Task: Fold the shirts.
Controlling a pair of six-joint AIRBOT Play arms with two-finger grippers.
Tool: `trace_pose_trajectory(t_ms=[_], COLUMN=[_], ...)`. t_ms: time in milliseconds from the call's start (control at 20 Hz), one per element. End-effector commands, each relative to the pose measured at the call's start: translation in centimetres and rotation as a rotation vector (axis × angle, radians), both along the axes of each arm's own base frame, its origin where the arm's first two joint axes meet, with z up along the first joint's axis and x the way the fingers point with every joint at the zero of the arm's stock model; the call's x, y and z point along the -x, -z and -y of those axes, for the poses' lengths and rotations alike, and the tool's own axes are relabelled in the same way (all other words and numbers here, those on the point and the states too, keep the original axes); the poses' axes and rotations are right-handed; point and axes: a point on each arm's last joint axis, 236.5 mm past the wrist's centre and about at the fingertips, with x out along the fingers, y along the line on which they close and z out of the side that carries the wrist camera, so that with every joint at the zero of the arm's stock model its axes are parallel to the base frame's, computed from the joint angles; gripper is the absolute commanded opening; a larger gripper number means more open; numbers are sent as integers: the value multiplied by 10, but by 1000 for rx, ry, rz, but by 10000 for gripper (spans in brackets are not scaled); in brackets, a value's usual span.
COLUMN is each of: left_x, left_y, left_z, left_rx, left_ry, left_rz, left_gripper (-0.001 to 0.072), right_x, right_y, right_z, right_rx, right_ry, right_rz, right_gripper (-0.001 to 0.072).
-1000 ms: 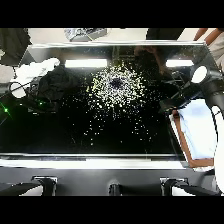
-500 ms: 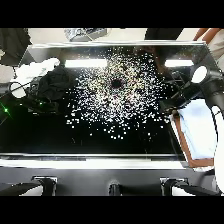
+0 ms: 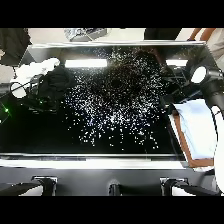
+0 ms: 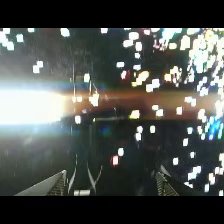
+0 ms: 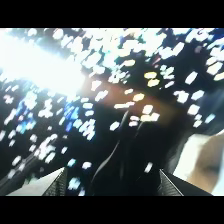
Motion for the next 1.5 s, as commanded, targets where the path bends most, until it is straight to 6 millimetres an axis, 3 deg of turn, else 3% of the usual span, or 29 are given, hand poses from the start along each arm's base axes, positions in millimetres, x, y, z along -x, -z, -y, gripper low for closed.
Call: trace_pose_trajectory(t_ms=[0, 100, 200, 300, 400, 500, 650, 950, 1150, 1300, 1350, 1400, 1450], left_x=[-36, -83, -119, -135, -139, -133, -152, -208, -243, -252, -251, -247, -241], left_y=[-13, -42, -53, -28, 6, 41, 62, 90, 82, 85, 92, 100, 107], left_z=[-2, -19, -60, -90, -107, -129, -154, -143, -126, -106, -100, -94, -86], left_rx=[20, 71, 145, 362, 598, 645, 612, 805, 808, 787, 802, 822, 840], left_ry=[-69, -222, -414, -628, -789, -879, -899, -994, -939, -874, -884, -884, -867], left_rz=[144, 303, 352, 247, 126, 62, 174, 295, 418, 428, 398, 356, 309], left_gripper=[720, 720, 720, 720, 720, 720, 720, 720, 720, 720, 697, 573, 373], right_x=[-32, -43, -40, -29, -22, -17, -15, -16, -16, -14, -14, -12, -10], right_y=[-8, -13, -12, -7, -3, 1, 1, 1, 0, -2, -2, -3, -3], right_z=[10, 11, 10, 8, 7, 6, 6, 6, -1, -15, -19, -22, -24], right_rx=[41, 45, 47, 42, 41, 43, 49, 45, 5, -60, -77, -89, -99], right_ry=[10, 8, -2, -17, -30, -52, -76, -61, -28, -26, -27, -28, -31], right_rz=[137, 190, 177, 130, 94, 70, 64, 65, 60, 56, 52, 46, 36], right_gripper=[704, 703, 703, 700, 681, 682, 682, 682, 681, 681, 681, 681, 681])
